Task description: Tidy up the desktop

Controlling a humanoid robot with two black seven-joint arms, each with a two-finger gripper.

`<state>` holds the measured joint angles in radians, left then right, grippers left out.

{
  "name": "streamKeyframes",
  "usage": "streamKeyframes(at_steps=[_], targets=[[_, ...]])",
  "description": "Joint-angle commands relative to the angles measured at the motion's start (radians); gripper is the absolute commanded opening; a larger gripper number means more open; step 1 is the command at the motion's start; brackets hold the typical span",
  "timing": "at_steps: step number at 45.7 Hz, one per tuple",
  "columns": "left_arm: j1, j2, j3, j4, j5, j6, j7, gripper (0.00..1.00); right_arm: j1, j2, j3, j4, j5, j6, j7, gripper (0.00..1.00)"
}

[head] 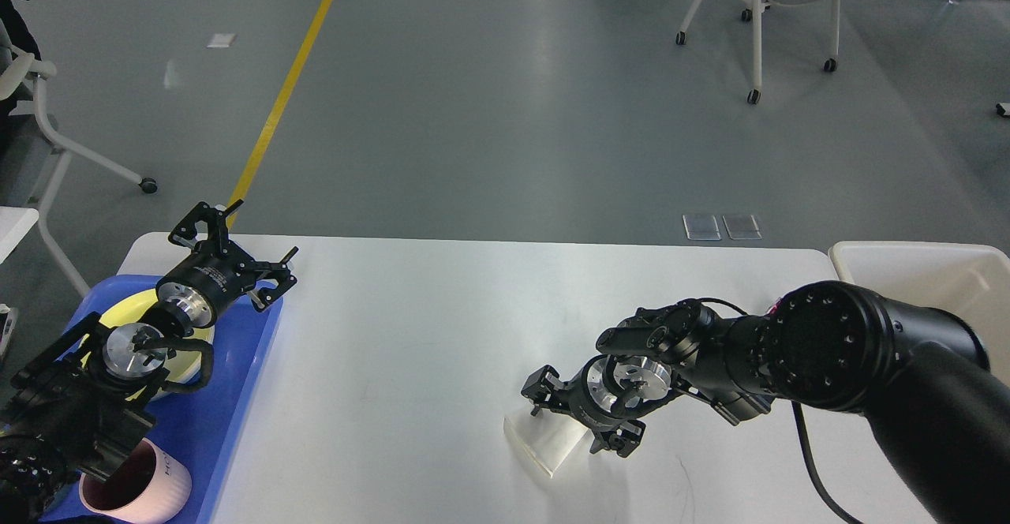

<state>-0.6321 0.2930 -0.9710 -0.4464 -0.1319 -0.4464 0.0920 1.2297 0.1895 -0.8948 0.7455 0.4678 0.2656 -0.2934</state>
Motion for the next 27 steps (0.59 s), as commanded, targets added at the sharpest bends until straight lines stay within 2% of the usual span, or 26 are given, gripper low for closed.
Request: streamKeyframes(at_steps=[1,2,5,7,8,9,10,12,27], targets=[[0.0,0.0,0.0,0.0,0.0,0.0,0.0,1.0,-0.001,0.001,0.013,-0.003,0.032,-0.008,0.002,0.96],[0.0,0.0,0.0,0.0,0.0,0.0,0.0,1.0,-0.001,0.001,0.013,-0.003,0.034,-0.008,0.002,0.91],[0.0,0.0,0.0,0.0,0.0,0.0,0.0,1.0,-0.001,0.001,0.013,-0.009,0.034,-0.008,0.007,0.5],[0.0,0.0,0.0,0.0,0.0,0.0,0.0,1.0,0.001,0.001,0.013,-0.014,0.034,-0.009,0.005,0.37],[0.0,0.0,0.0,0.0,0.0,0.0,0.0,1.0,0.001,0.002,0.013,-0.015,0.029,-0.013,0.007,0.26],[0.0,0.0,0.0,0.0,0.0,0.0,0.0,1.0,0.001,0.004,0.013,-0.015,0.02,-0.022,0.007,0.1],[0.0,0.0,0.0,0.0,0.0,0.0,0.0,1.0,0.001,0.004,0.013,-0.015,0.018,-0.031,0.007,0.04],[0.0,0.0,0.0,0.0,0.0,0.0,0.0,1.0,0.004,0.004,0.013,-0.014,0.018,-0.04,0.007,0.0],[0.0,0.0,0.0,0.0,0.0,0.0,0.0,1.0,0.037,0.011,0.019,0.018,-0.049,-0.071,0.007,0.0]])
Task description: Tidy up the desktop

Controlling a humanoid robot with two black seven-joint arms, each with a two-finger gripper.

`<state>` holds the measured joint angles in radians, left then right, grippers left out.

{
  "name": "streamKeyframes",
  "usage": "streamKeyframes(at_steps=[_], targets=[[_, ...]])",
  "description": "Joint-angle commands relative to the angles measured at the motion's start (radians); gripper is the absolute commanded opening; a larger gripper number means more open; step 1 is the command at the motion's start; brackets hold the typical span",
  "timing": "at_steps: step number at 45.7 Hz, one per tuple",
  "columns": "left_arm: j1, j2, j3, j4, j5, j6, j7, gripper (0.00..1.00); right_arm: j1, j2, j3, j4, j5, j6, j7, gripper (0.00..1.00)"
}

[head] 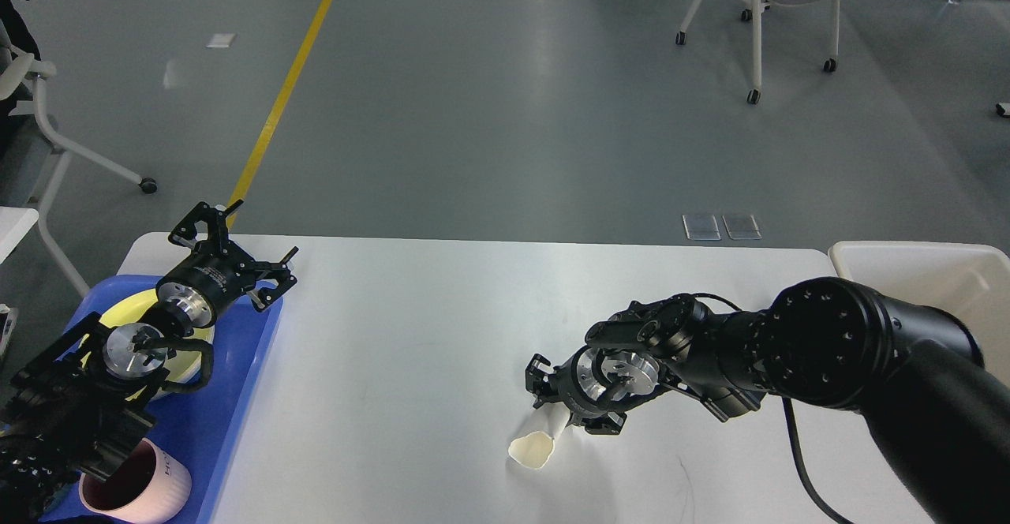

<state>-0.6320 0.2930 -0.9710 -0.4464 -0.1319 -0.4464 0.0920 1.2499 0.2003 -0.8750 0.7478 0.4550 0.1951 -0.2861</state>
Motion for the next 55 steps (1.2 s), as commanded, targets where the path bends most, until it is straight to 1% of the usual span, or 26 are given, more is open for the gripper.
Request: streamKeyframes(at_steps=[1,10,13,18,22,25,32,37,41,46,55], targets=[[0.0,0.0,0.0,0.0,0.0,0.0,0.0,1.0,0.023,0.001,-0.001,0.024,-0.042,0.0,-0.001,0.0],[0.0,0.0,0.0,0.0,0.0,0.0,0.0,1.0,0.144,-0.01,-0.001,0.113,-0.101,0.017,0.002,0.0],[0.0,0.0,0.0,0.0,0.0,0.0,0.0,1.0,0.222,-0.022,-0.004,0.162,-0.118,0.035,0.002,0.0],[0.0,0.0,0.0,0.0,0.0,0.0,0.0,1.0,0.402,-0.076,-0.004,0.266,-0.154,0.11,0.004,0.0],[0.0,0.0,0.0,0.0,0.0,0.0,0.0,1.0,0.541,-0.148,-0.004,0.343,-0.177,0.176,0.005,0.0],[0.0,0.0,0.0,0.0,0.0,0.0,0.0,1.0,0.634,-0.217,-0.004,0.406,-0.197,0.207,0.005,0.0],[0.0,0.0,0.0,0.0,0.0,0.0,0.0,1.0,0.853,-0.422,-0.005,0.596,-0.252,0.265,0.005,0.0],[0.0,0.0,0.0,0.0,0.0,0.0,0.0,1.0,0.921,-0.542,-0.015,0.676,-0.265,0.3,0.004,0.0],[0.0,0.0,0.0,0.0,0.0,0.0,0.0,1.0,0.913,-0.617,-0.044,0.664,-0.283,0.294,0.004,0.0],[0.0,0.0,0.0,0.0,0.0,0.0,0.0,1.0,0.827,-0.68,-0.137,0.57,-0.354,0.288,0.005,0.0],[0.0,0.0,0.0,0.0,0.0,0.0,0.0,1.0,0.522,-0.828,-0.145,0.233,-0.386,0.259,0.007,0.0]])
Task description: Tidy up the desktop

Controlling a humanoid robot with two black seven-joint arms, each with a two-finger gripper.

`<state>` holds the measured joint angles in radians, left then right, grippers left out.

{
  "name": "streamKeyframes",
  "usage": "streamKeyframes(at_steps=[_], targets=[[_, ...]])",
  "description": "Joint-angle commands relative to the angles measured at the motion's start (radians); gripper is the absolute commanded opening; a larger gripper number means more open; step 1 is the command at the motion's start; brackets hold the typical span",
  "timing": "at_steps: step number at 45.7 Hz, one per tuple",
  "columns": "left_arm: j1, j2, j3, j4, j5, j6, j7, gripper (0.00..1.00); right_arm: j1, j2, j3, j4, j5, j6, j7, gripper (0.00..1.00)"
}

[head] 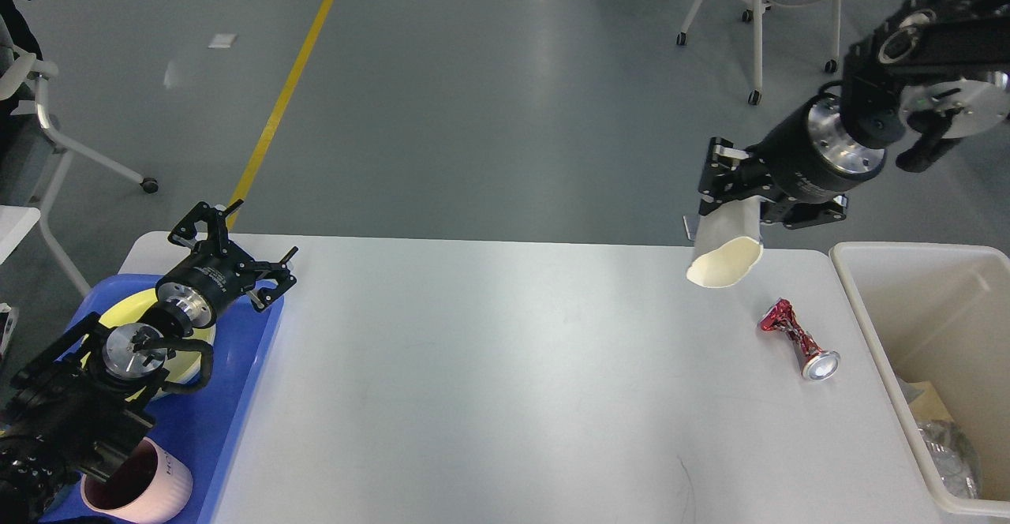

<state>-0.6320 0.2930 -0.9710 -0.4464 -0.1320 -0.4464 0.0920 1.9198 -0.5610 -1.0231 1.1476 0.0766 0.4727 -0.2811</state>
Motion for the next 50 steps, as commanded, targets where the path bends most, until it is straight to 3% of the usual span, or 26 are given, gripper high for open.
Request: streamKeyframes(at_steps=[1,7,16,25,30,38,39,40,41,50], targets=[[0.0,0.0,0.0,0.0,0.0,0.0,0.0,1.0,-0.191,-0.082,0.006,-0.208,-0.008,-0.029,0.002,0.0],[0.0,0.0,0.0,0.0,0.0,0.0,0.0,1.0,-0.372,-0.135,0.052,-0.37,-0.006,-0.114,0.002,0.0],[0.0,0.0,0.0,0.0,0.0,0.0,0.0,1.0,-0.767,-0.125,0.228,-0.627,-0.006,-0.327,0.005,0.0],[0.0,0.0,0.0,0.0,0.0,0.0,0.0,1.0,-1.126,0.036,0.472,-0.955,0.006,-0.462,0.007,0.0],[0.0,0.0,0.0,0.0,0.0,0.0,0.0,1.0,-1.246,0.173,0.52,-1.189,0.006,-0.477,0.007,0.0],[0.0,0.0,0.0,0.0,0.0,0.0,0.0,1.0,-1.282,0.216,0.531,-1.246,0.008,-0.48,0.007,0.0],[0.0,0.0,0.0,0.0,0.0,0.0,0.0,1.0,-1.282,0.217,0.532,-1.246,0.009,-0.474,0.007,0.11],[0.0,0.0,0.0,0.0,0.0,0.0,0.0,1.0,-1.28,0.217,0.534,-1.246,0.009,-0.473,0.005,0.6],[0.0,0.0,0.0,0.0,0.0,0.0,0.0,1.0,-1.28,0.217,0.534,-1.246,0.009,-0.47,0.003,1.0],[0.0,0.0,0.0,0.0,0.0,0.0,0.0,1.0,-1.276,0.217,0.535,-1.246,0.017,-0.464,-0.003,1.0]])
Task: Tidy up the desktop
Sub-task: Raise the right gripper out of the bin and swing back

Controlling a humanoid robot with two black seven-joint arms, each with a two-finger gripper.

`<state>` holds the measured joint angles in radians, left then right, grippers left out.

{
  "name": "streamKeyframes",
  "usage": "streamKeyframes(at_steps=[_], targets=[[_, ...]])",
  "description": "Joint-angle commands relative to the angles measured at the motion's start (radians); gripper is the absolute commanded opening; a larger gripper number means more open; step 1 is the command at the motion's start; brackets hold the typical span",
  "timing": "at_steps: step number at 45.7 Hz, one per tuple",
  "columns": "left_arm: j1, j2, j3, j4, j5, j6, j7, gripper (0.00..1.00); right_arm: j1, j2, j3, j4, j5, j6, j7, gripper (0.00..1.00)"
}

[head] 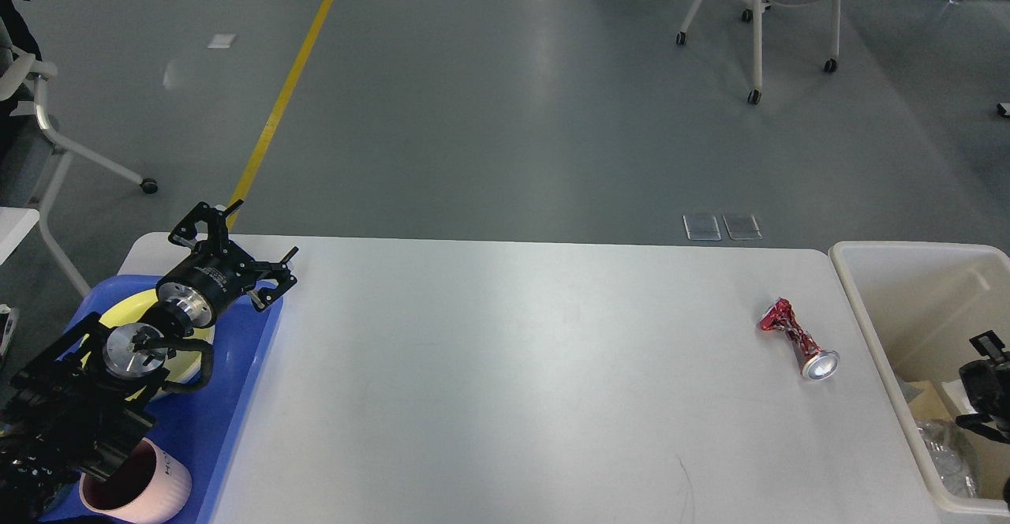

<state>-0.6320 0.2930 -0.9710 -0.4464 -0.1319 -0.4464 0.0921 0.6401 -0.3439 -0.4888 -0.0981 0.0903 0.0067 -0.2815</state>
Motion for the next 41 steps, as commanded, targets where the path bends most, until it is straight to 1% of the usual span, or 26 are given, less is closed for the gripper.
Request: streamKeyframes(at_steps=[1,10,16,25,35,38,41], targets=[[0.0,0.0,0.0,0.0,0.0,0.0,0.0,1.0,0.006,0.0,0.001,0.0,0.003,0.002,-0.002,1.0],[0.0,0.0,0.0,0.0,0.0,0.0,0.0,1.0,0.059,0.005,0.003,0.0,0.003,0.004,-0.001,1.0],[0.0,0.0,0.0,0.0,0.0,0.0,0.0,1.0,0.108,0.029,0.003,0.003,0.003,0.01,-0.002,1.0],[0.0,0.0,0.0,0.0,0.0,0.0,0.0,1.0,0.292,0.032,-0.004,0.05,0.003,0.125,0.002,1.0],[0.0,0.0,0.0,0.0,0.0,0.0,0.0,1.0,0.642,0.019,-0.036,0.288,-0.017,0.381,-0.004,1.0],[0.0,0.0,0.0,0.0,0.0,0.0,0.0,1.0,0.752,0.017,-0.085,0.411,-0.018,0.429,-0.004,1.0],[0.0,0.0,0.0,0.0,0.0,0.0,0.0,1.0,0.877,-0.003,-0.154,0.582,-0.02,0.472,-0.004,1.0]])
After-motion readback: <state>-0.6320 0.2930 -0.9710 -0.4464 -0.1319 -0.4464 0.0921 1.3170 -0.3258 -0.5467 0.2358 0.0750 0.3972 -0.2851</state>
